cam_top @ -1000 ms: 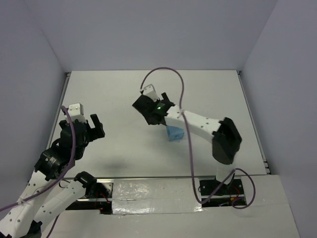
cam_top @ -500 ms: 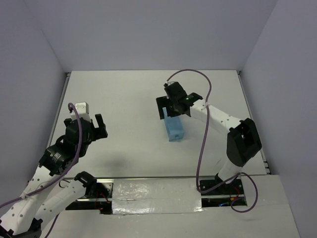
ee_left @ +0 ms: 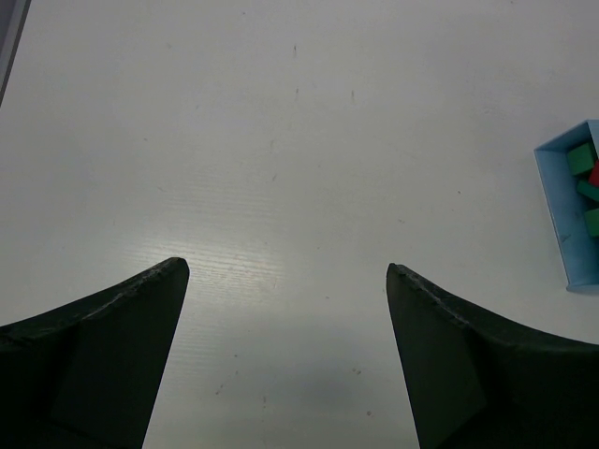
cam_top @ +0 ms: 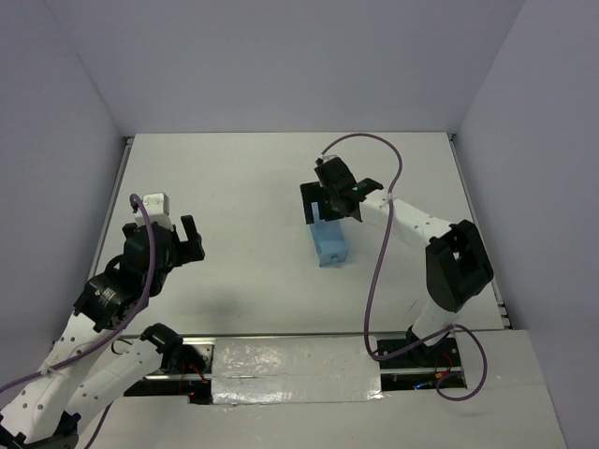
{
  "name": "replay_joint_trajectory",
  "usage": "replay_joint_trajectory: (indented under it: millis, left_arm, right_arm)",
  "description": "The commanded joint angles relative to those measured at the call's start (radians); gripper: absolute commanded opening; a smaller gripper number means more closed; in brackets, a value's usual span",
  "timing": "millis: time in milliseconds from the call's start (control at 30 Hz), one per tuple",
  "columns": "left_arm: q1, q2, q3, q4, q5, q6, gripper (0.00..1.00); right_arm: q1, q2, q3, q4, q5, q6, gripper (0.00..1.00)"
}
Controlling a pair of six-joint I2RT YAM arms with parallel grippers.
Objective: Build the wood block tower
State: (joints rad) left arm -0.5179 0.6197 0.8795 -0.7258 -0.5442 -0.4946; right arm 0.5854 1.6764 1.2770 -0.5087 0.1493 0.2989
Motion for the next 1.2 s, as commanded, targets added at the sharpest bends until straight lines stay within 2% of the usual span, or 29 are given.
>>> replay_joint_trajectory:
  millis: [0, 333, 433, 533, 567, 667, 733, 767, 967, 1167]
  left_arm:
    - [0.004, 0.002, -0.001, 0.045, 0.007, 0.028, 1.0]
    - [0.004, 0.006, -0.001, 0.048, 0.015, 0.031, 0.99]
    - [0.004, 0.003, -0.001, 0.049, 0.015, 0.033, 0.99]
    - [0.004, 0.003, -0.002, 0.049, 0.016, 0.033, 1.0]
    - [0.004, 0.005, -0.002, 0.049, 0.018, 0.033, 1.0]
    - [0.004, 0.005, -0.002, 0.049, 0.018, 0.033, 0.99]
    - [0.004, 0.003, -0.002, 0.049, 0.018, 0.033, 0.99]
    - [0.004, 0.002, -0.002, 0.049, 0.017, 0.033, 0.99]
    - [0.004, 0.002, -0.002, 0.048, 0.018, 0.033, 1.0]
    - [0.004, -0.006, -0.002, 0.046, 0.012, 0.03, 1.0]
  right_arm:
    - [-0.025, 0.013, -0.042, 0.053, 0.0, 0.014, 1.0]
    - [-0.035, 0.072, -0.059, 0.084, -0.059, 0.003, 0.99]
    - [-0.035, 0.078, -0.068, 0.099, -0.085, 0.008, 0.96]
    - [-0.035, 0.071, -0.076, 0.111, -0.091, 0.011, 0.86]
    - [-0.035, 0.068, -0.076, 0.111, -0.088, 0.011, 0.74]
    - [-0.035, 0.051, -0.073, 0.102, -0.065, 0.006, 0.57]
    - [-0.035, 0.028, -0.068, 0.09, -0.048, 0.0, 0.52]
    - [-0.033, 0.017, -0.061, 0.081, -0.031, -0.004, 0.5]
    - [-0.013, -0.009, 0.022, -0.051, 0.226, -0.036, 0.5]
    - [0.04, 0.109, 0.107, -0.143, 0.407, -0.026, 0.5]
